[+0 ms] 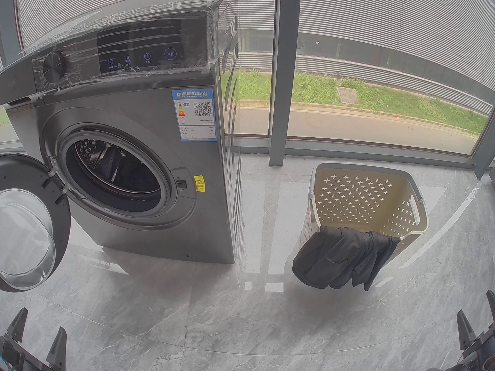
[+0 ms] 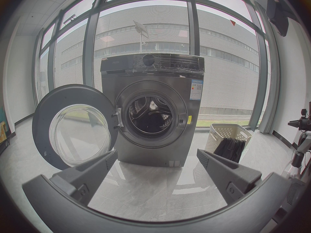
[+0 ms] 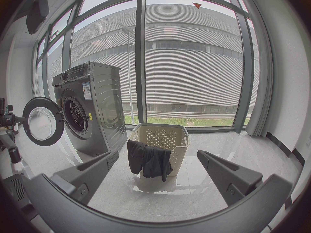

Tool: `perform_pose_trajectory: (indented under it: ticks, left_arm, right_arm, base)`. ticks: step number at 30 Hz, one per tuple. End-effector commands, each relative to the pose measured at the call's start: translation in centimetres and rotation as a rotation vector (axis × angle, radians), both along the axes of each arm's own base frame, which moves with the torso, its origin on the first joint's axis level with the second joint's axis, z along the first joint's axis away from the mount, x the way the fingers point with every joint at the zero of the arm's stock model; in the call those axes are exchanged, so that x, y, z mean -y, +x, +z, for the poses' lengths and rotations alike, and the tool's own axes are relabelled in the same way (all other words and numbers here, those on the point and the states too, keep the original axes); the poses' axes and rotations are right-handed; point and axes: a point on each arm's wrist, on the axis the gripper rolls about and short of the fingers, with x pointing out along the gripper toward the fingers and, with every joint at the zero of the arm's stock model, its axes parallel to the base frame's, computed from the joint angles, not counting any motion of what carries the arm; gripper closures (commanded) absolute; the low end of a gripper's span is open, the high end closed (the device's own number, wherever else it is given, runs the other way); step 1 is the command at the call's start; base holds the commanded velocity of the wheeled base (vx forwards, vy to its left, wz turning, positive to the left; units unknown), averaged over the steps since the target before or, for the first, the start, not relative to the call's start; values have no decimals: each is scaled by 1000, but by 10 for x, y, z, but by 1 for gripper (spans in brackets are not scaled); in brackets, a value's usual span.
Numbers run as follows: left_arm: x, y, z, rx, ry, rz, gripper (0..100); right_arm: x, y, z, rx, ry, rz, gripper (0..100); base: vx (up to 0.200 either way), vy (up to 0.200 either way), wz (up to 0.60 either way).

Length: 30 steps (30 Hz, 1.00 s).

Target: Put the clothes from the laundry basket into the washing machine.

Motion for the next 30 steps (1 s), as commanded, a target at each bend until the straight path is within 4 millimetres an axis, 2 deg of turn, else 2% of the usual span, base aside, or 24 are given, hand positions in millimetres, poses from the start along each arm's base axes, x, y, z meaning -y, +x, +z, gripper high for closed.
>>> perform_pose_trajectory:
  ticks: [1,5,30]
  left_arm:
    - [0,0,-5,-6,1,-1,0]
    - [0,0,-5,-4,-2,-4,0]
    - [0,0,-5,-4,2,16,0]
  right_arm:
    - [0,1,-5,-17,-1,1,0]
    - [0,1,-5,-17,-1,1,0]
    - [0,1,-5,-17,-1,2,0]
  base:
    - [0,-200,0]
    - [0,-200,0]
    - [0,0,0]
